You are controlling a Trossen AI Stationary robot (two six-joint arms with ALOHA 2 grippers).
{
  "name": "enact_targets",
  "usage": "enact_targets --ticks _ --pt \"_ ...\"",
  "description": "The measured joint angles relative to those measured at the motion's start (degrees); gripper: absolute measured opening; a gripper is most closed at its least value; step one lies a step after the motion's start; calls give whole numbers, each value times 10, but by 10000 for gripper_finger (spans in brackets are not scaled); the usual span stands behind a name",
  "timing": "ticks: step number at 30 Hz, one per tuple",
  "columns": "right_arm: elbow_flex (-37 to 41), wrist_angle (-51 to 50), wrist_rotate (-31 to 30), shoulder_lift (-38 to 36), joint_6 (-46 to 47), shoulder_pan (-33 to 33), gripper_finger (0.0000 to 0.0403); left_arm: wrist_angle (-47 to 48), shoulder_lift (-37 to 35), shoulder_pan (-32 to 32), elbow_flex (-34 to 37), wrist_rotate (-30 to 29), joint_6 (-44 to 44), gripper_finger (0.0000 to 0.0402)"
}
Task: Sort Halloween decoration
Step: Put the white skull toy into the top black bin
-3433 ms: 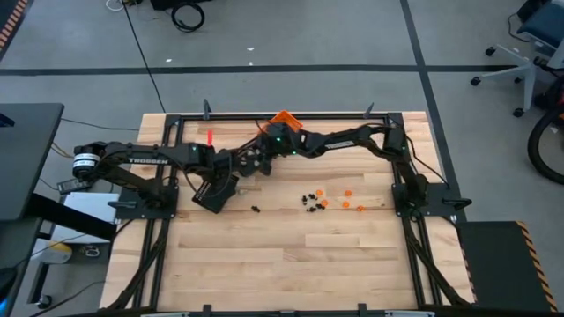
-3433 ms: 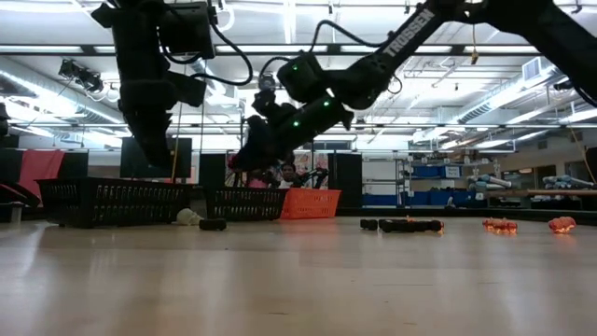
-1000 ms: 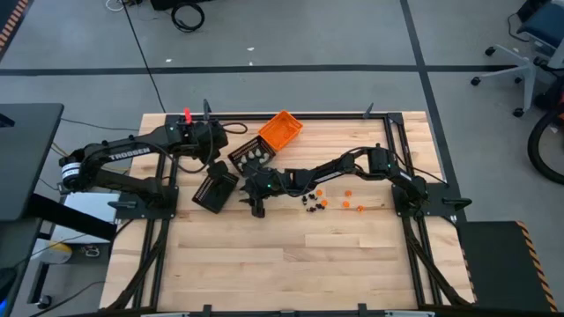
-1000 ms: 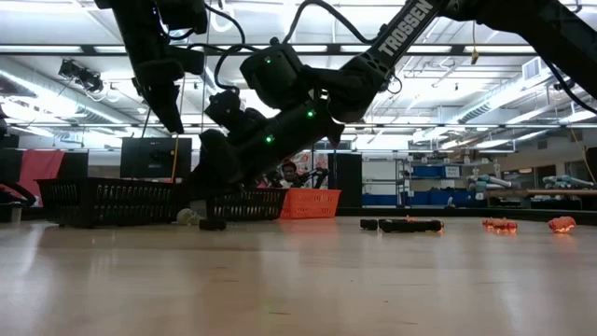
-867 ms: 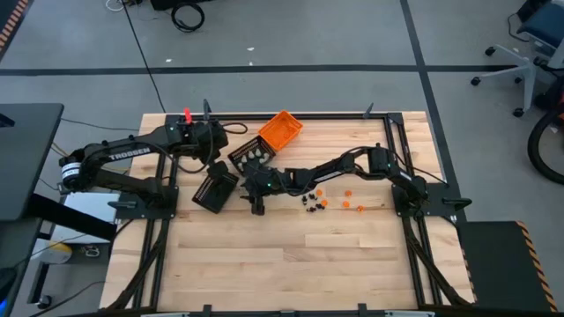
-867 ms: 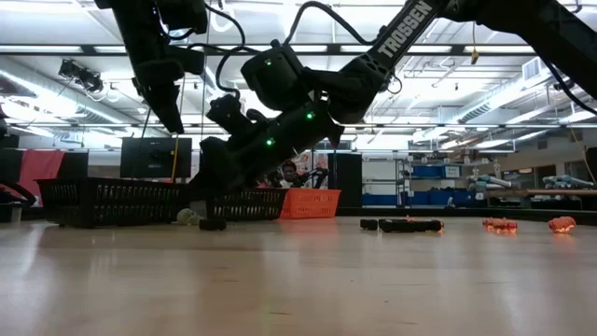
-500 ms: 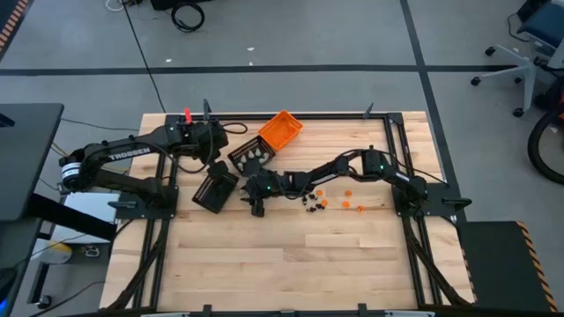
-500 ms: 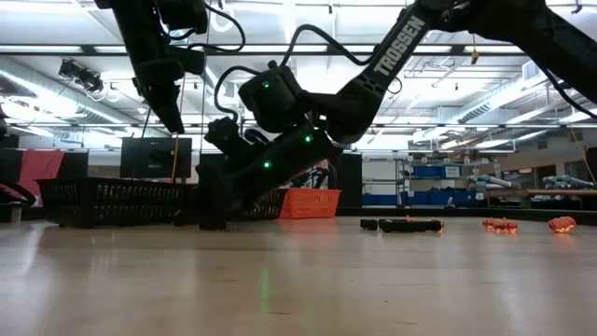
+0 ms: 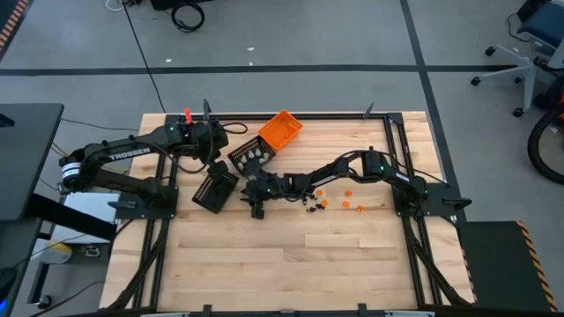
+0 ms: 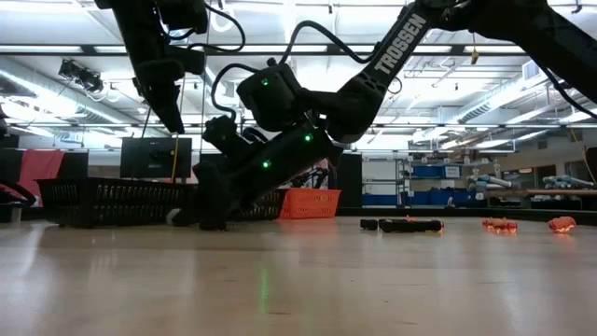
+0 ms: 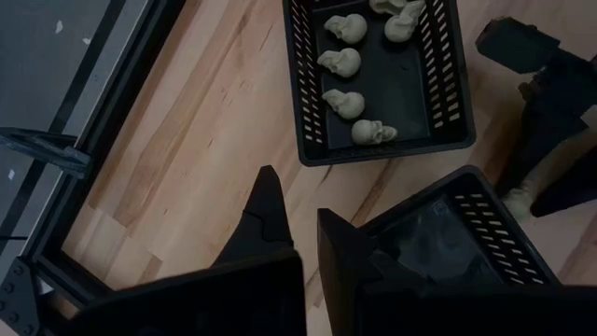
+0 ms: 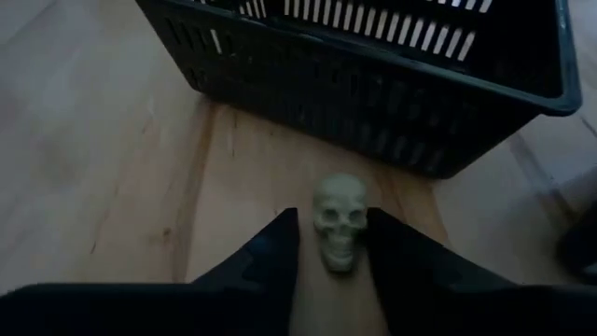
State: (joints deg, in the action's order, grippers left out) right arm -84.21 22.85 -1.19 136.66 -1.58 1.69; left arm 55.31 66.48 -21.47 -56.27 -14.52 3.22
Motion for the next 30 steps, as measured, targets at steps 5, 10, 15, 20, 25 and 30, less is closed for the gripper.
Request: enact_targets --ticks 5,10,15,20,25,30 --pt "0 -1 1 0 0 0 86 0 0 0 0 0 0 0" --pt "0 -8 4 -3 4 0 56 0 0 0 0 0 0 0" --pt "2 -32 9 -19 -1 1 49 0 0 0 0 0 0 0" --pt "2 -67 9 -37 -12 7 48 0 0 0 0 0 0 0" --pt "2 -95 9 -54 -23 11 48 0 0 0 0 0 0 0" --pt "2 -117 3 -78 -57 13 47 0 0 0 0 0 0 0"
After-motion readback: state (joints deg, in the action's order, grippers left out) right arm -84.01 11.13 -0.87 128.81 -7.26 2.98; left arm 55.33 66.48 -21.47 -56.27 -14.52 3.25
